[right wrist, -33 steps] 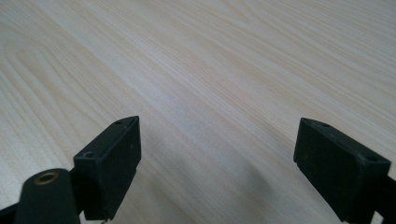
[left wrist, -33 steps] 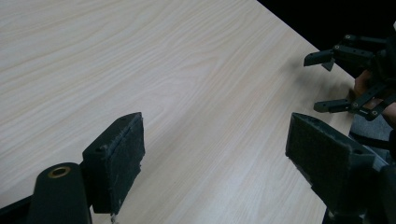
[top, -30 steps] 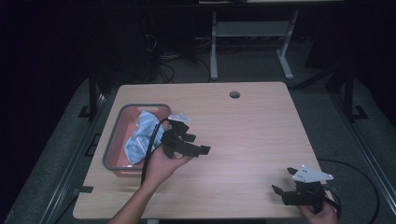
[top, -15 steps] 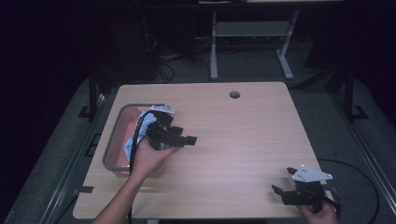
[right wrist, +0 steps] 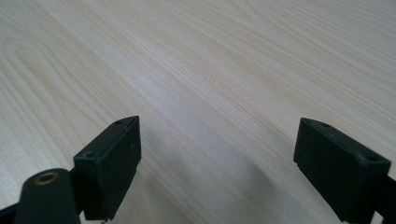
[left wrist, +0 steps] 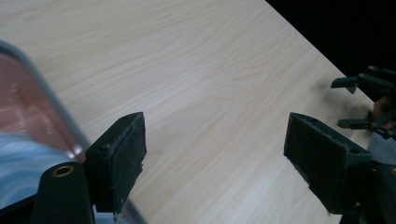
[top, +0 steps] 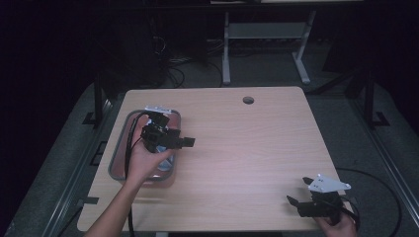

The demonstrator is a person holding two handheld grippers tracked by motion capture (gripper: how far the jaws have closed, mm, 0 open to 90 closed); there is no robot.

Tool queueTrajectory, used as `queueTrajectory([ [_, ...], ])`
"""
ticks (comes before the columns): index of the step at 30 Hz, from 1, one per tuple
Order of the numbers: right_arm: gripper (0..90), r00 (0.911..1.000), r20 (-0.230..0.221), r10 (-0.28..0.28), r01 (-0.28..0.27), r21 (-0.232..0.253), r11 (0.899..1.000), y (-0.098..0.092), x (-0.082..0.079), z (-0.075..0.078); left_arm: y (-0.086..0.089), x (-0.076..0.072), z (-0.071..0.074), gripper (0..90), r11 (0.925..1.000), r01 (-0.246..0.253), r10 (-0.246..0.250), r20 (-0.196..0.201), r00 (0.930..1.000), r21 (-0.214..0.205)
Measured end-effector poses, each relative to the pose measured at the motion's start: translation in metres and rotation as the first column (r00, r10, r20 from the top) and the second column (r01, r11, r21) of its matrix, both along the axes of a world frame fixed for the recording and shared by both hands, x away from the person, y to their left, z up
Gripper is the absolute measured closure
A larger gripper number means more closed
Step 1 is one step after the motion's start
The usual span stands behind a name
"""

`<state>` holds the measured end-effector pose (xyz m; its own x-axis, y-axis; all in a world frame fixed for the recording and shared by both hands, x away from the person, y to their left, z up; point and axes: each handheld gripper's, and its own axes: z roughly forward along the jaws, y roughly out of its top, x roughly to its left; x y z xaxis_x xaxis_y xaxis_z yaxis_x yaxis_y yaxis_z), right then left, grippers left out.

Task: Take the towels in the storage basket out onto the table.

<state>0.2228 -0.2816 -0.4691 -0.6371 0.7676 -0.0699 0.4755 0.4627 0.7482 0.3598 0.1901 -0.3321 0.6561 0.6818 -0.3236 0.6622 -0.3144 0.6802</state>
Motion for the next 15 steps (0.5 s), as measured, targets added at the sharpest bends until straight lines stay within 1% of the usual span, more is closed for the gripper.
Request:
queueTrajectory([
  [3,14.4,1.0,-0.002,0.002,-0.002,-0.001,1.0,0.001,0.001,-0.001,0.01,0.002,0.0,20.3,0.9997,-0.023,0.023,-0.003,0.9997,0.007],
  [7,14.4,1.0,-0.002,0.005,-0.005,-0.008,1.0,0.002,0.0,-0.001,0.021,0.003,0.001,20.8,0.9988,-0.049,0.049,-0.005,0.9988,-0.006],
  [10,14.4,1.0,-0.006,0.007,-0.007,-0.012,1.0,0.002,0.001,-0.001,0.029,0.003,0.003,20.9,0.9982,-0.06,0.06,0.002,0.9982,0.003],
  [15,14.4,0.9999,-0.002,0.01,-0.01,-0.015,1.0,0.002,0.0,-0.001,0.042,0.004,0.003,20.8,0.9956,-0.094,0.094,-0.002,0.9956,0.004],
])
